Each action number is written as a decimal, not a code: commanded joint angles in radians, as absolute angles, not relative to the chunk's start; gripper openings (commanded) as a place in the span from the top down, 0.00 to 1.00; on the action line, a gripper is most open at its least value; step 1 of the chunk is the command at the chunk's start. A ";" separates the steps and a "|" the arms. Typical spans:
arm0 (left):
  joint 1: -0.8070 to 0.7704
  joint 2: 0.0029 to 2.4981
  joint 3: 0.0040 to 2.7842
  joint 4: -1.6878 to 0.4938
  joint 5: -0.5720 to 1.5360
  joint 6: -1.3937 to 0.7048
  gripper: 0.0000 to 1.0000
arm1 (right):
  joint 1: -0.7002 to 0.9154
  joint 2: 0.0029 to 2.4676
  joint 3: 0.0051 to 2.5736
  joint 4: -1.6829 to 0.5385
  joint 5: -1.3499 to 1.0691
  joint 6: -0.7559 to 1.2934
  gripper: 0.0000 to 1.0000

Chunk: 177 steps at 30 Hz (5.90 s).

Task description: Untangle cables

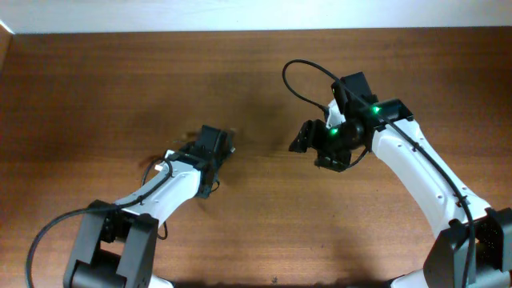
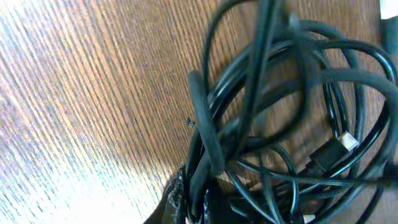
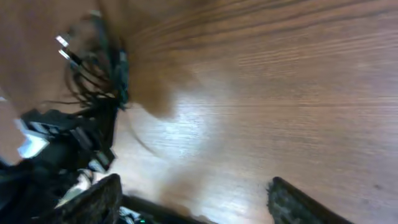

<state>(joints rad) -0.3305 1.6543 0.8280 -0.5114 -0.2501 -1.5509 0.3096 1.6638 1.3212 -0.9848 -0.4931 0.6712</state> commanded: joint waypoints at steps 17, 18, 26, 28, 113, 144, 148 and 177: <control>-0.331 1.084 0.806 -0.539 0.057 -1.600 1.00 | 0.559 1.667 1.333 -0.818 -0.722 0.821 0.39; -0.331 1.084 0.806 -0.539 0.057 -1.600 1.00 | 0.572 1.670 1.333 -0.762 -0.722 0.821 0.39; -0.331 1.084 0.806 -0.539 0.102 -1.601 1.00 | 0.643 1.718 1.333 -0.597 -0.444 0.987 0.50; -0.331 1.084 0.806 -0.538 0.130 -1.600 1.00 | 0.642 1.722 1.333 -0.595 -0.385 1.012 0.53; 0.195 1.055 0.805 -0.054 0.905 -1.259 1.00 | 0.062 1.772 1.325 -0.993 -0.418 0.568 0.51; -0.201 1.055 0.805 -0.262 0.445 -1.290 1.00 | 0.411 1.770 1.326 -0.698 -0.884 0.961 0.40; -0.201 1.055 0.805 -0.262 0.465 -1.285 1.00 | 0.399 1.770 1.326 -0.681 -0.863 0.997 0.40; -0.207 1.068 0.805 0.000 0.490 -1.496 1.00 | 0.459 1.774 1.325 -0.593 -0.826 1.130 0.39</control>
<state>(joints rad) -0.2447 1.0828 0.7822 -0.0532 0.4564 -1.3811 0.4419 1.7737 1.3323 -0.5617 -0.8970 1.1568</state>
